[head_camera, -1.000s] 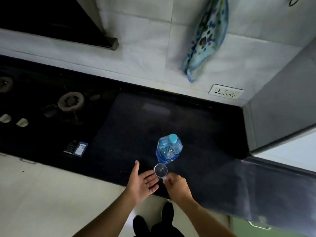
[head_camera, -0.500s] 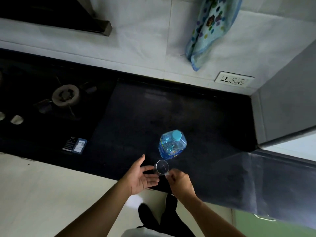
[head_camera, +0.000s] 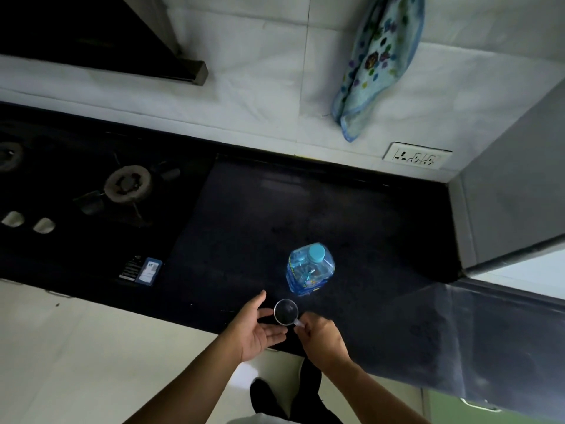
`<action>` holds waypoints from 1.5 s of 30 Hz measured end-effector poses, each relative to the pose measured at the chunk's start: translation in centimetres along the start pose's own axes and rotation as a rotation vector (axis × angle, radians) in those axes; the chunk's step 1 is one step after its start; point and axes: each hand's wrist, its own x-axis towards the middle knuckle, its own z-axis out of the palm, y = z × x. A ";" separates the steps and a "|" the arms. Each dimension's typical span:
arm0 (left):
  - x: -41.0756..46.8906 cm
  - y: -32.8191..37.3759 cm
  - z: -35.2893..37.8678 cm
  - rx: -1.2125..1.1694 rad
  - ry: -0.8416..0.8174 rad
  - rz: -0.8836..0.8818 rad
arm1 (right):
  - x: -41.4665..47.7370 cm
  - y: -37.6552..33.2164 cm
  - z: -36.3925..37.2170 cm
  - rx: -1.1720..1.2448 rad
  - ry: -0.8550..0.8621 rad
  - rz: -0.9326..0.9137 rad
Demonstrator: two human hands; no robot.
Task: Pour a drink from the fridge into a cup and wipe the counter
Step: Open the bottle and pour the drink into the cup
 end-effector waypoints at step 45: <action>-19.4 6.6 6.7 0.999 -0.115 1.096 | -3.8 -18.1 -27.1 -0.234 0.256 -1.048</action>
